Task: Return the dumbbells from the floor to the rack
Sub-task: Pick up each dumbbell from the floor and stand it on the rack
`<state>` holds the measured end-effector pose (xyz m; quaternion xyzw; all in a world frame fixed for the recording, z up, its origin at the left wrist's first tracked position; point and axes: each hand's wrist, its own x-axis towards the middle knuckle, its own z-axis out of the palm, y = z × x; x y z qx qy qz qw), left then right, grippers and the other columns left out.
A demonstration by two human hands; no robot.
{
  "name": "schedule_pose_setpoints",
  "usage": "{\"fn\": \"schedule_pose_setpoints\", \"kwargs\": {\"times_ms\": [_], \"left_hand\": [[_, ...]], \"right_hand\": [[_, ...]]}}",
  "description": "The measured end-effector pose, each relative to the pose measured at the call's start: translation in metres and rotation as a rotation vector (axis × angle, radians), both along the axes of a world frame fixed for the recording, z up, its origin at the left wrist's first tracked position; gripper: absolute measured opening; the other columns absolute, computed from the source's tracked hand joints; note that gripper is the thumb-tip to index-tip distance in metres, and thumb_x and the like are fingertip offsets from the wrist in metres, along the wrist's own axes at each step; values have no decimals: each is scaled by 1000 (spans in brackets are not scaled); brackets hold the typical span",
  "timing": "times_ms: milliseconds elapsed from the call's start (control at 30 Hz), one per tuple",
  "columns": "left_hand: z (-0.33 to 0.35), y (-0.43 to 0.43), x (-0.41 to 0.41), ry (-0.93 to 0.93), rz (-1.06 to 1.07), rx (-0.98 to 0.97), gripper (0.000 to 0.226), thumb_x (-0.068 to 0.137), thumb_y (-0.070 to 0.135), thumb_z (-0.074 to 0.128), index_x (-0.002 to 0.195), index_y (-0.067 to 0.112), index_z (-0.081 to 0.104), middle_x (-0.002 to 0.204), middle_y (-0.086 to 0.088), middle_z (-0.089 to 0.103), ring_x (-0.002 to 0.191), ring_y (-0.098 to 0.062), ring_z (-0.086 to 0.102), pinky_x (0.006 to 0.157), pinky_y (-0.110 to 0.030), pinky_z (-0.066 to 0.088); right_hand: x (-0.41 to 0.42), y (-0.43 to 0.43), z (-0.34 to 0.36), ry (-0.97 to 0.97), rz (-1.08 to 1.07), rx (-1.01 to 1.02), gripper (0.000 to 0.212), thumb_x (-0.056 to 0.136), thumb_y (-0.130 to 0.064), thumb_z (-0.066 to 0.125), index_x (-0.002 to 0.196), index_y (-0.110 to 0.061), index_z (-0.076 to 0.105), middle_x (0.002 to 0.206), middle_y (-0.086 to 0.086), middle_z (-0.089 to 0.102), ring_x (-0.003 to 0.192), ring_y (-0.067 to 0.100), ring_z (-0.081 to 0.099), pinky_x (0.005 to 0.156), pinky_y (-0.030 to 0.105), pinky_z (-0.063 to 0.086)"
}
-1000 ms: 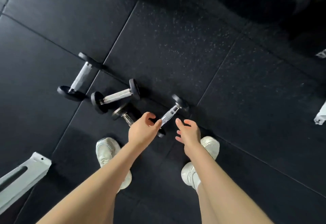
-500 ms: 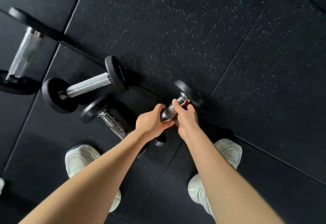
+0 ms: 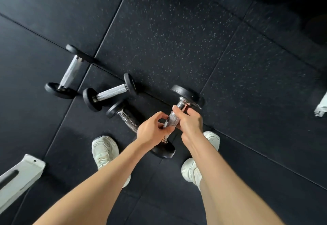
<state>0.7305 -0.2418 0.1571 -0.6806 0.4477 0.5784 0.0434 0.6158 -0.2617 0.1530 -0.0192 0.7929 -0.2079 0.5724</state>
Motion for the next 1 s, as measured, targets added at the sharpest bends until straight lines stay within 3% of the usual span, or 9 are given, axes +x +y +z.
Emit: {"fn": "schedule_pose_setpoints", "kwargs": {"times_ms": [67, 267, 400, 533, 733, 1000], "left_hand": [[57, -8, 4, 5, -4, -15, 29, 83, 42, 66, 107, 30, 56, 89, 10, 74, 73, -10, 66, 70, -25, 47], [246, -32, 27, 12, -28, -143, 27, 81, 45, 66, 104, 32, 58, 89, 12, 72, 85, -8, 67, 76, -30, 51], [364, -44, 50, 32, -28, -256, 31, 79, 49, 65, 104, 32, 58, 88, 12, 71, 83, -9, 68, 70, -29, 49], [451, -64, 73, 66, -24, -362, 30, 78, 47, 68, 102, 30, 59, 91, 10, 72, 84, -11, 68, 76, -35, 54], [539, -102, 99, 118, -47, -491, 30, 77, 42, 70, 102, 29, 59, 91, 7, 74, 82, -14, 69, 79, -40, 56], [589, -183, 86, 128, -25, -566, 33, 76, 41, 72, 102, 27, 58, 91, 5, 72, 81, -14, 68, 75, -36, 54]], "right_hand": [[3, -8, 58, 13, 32, -13, 34, 79, -22, 78, 103, -1, 67, 102, 14, 70, 98, 31, 69, 90, 49, 56], [26, -32, 254, 27, 39, -143, 11, 82, -18, 75, 82, -9, 69, 86, 10, 70, 87, 27, 69, 84, 46, 58], [51, -45, 380, 77, 39, -250, 10, 81, -19, 76, 78, -14, 68, 88, 8, 71, 92, 27, 69, 87, 48, 57], [75, -60, 474, 115, 33, -352, 15, 81, -21, 76, 73, -15, 65, 88, 8, 71, 91, 27, 69, 88, 49, 56], [102, -89, 567, 148, -41, -507, 19, 79, -20, 78, 70, -12, 63, 89, 12, 72, 93, 33, 70, 87, 51, 57], [89, -170, 616, 167, -52, -592, 17, 77, -20, 80, 69, -11, 67, 89, 17, 73, 92, 36, 70, 84, 55, 56]]}}
